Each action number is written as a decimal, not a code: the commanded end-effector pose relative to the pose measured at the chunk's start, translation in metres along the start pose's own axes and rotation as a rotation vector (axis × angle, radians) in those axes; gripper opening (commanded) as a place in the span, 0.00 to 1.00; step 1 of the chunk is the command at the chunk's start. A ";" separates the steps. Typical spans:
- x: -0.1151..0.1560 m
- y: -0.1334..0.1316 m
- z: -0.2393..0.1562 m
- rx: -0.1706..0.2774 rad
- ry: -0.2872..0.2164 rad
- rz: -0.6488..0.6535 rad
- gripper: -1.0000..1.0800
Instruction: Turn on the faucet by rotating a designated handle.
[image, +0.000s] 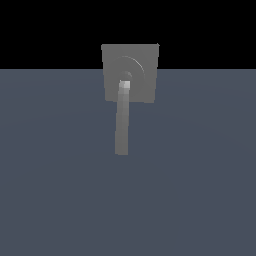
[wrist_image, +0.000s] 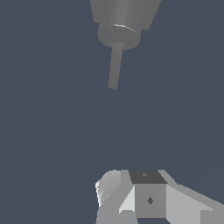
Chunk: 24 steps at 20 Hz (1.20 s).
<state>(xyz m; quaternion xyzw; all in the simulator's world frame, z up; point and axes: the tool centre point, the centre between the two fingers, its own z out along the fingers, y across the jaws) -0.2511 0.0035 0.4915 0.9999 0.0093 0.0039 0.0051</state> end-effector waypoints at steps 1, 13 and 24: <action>0.000 0.000 0.000 0.000 0.000 0.000 0.00; 0.003 -0.015 0.005 0.029 -0.018 -0.055 0.00; 0.005 -0.011 -0.004 -0.085 0.028 -0.127 0.00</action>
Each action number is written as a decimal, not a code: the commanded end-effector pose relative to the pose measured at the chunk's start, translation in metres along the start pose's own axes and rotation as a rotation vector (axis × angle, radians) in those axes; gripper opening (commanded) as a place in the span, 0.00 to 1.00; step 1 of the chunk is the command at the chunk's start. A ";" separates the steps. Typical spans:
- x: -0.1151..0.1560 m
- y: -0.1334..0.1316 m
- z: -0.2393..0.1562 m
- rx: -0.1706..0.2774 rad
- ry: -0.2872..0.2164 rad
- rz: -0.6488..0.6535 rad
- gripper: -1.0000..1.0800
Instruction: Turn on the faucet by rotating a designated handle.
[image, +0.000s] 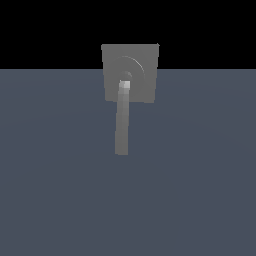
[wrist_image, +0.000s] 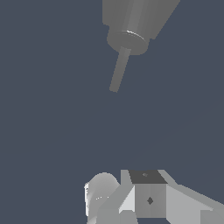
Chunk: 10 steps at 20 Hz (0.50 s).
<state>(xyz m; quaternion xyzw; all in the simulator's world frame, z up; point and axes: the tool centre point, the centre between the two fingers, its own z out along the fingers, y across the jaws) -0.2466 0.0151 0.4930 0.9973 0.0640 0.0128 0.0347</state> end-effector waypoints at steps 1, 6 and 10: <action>0.001 0.002 -0.004 -0.049 0.016 -0.031 0.00; 0.003 0.006 -0.016 -0.195 0.051 -0.121 0.00; 0.005 0.009 -0.031 -0.359 0.072 -0.220 0.00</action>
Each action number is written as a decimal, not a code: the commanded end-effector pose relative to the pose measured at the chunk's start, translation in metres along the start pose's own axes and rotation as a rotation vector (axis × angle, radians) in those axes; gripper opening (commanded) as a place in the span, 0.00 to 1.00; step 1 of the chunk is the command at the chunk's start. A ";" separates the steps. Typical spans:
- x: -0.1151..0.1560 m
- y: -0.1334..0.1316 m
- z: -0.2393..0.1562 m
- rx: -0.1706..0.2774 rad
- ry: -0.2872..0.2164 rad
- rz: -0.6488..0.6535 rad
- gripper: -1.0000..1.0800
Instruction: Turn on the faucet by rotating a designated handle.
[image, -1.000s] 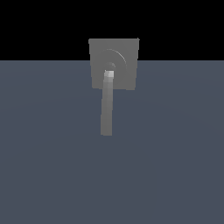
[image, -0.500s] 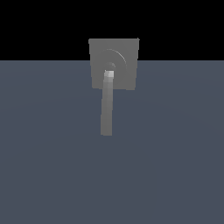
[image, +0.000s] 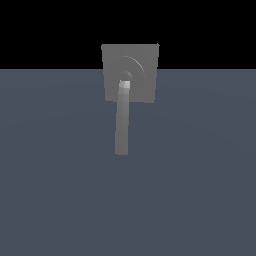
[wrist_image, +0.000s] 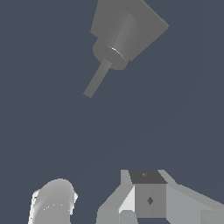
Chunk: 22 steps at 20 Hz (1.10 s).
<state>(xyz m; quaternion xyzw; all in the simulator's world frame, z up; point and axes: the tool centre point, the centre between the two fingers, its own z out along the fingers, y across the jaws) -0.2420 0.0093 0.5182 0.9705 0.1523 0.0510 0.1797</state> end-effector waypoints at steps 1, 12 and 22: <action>0.002 0.004 -0.010 -0.111 0.010 -0.069 0.00; 0.019 0.007 -0.065 -0.638 -0.073 -0.413 0.00; 0.048 -0.023 -0.112 -1.085 -0.334 -0.746 0.00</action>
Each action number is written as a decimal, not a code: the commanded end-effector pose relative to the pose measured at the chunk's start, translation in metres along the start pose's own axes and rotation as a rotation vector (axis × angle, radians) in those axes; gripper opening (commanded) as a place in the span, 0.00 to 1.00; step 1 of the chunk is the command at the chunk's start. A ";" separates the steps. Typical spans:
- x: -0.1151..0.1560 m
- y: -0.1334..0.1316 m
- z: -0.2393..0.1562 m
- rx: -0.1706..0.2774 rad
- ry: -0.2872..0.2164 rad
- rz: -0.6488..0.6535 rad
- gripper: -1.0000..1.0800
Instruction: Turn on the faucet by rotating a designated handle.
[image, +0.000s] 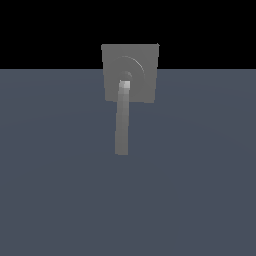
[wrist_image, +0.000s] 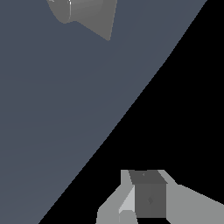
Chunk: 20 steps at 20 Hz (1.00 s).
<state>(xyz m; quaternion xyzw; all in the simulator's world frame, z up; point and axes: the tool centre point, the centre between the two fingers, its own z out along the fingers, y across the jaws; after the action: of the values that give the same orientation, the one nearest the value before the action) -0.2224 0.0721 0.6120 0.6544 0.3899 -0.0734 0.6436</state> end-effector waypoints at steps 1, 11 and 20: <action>0.006 0.009 -0.014 -0.096 -0.068 -0.110 0.00; 0.061 0.028 -0.066 -0.402 -0.387 -0.599 0.00; 0.145 0.017 -0.095 -0.585 -0.723 -1.098 0.00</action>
<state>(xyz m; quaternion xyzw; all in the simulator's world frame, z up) -0.1584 0.2109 0.5657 0.1417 0.4343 -0.4606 0.7610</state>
